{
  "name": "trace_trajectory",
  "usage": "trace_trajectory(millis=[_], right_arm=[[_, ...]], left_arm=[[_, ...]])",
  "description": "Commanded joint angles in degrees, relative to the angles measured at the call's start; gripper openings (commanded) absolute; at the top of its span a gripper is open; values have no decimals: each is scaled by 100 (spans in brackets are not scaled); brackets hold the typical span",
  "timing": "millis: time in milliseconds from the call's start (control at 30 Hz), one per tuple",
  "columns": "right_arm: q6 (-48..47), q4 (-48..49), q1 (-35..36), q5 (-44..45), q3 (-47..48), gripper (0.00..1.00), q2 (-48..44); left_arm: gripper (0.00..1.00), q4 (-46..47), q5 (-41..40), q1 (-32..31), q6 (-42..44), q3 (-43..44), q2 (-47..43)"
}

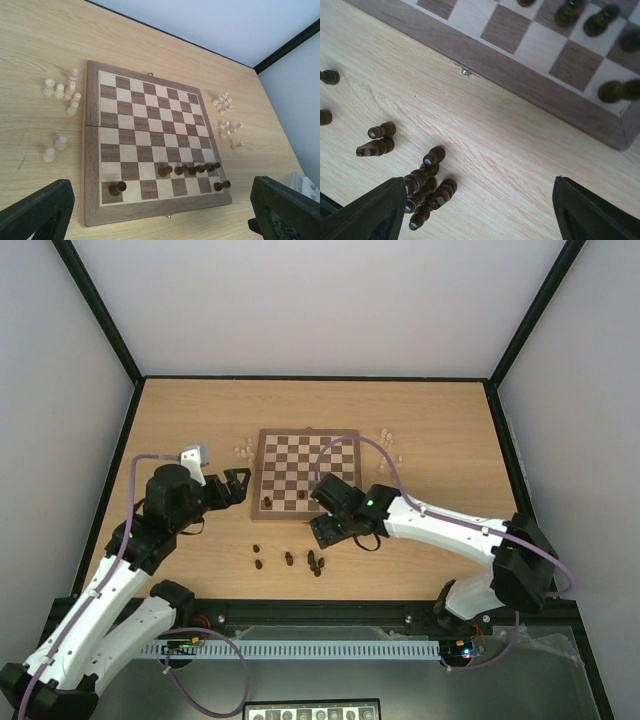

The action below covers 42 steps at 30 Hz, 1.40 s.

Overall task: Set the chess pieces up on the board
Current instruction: Pick up the chess piece at the center of the board.

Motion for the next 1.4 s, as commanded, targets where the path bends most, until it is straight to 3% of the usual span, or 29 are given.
trace_trajectory(millis=[0,167,333,600,667,733,767,1033,1367], right_arm=[[394,234,56,82,-395,76,-406],[516,215,113,96,-609,54,-604],[558,306,196,115,-830,49,-817],[307,378,196,42,-757,62,-963],[231,414,205,-7,-663,73,-894],[153,456,199,-78,-515,96,-753],[105,477,200,-144,-436,99,-674],[-127,589,202,-589,483,99,261],[16,435,920,-170,1848,59,1899]], left_arm=[[99,-198,174,41,105,-22,-80],[99,-294,306,41,41,-28,-152],[99,-367,318,41,-70,-41,-254],[100,-394,108,41,-389,-16,-181],[99,-410,32,41,-460,-2,-194],[100,-407,-30,41,-513,29,-306],[99,-431,-65,41,-519,88,-377],[99,-845,-233,43,-269,837,-892],[99,-1024,-45,41,-281,1042,-1541]])
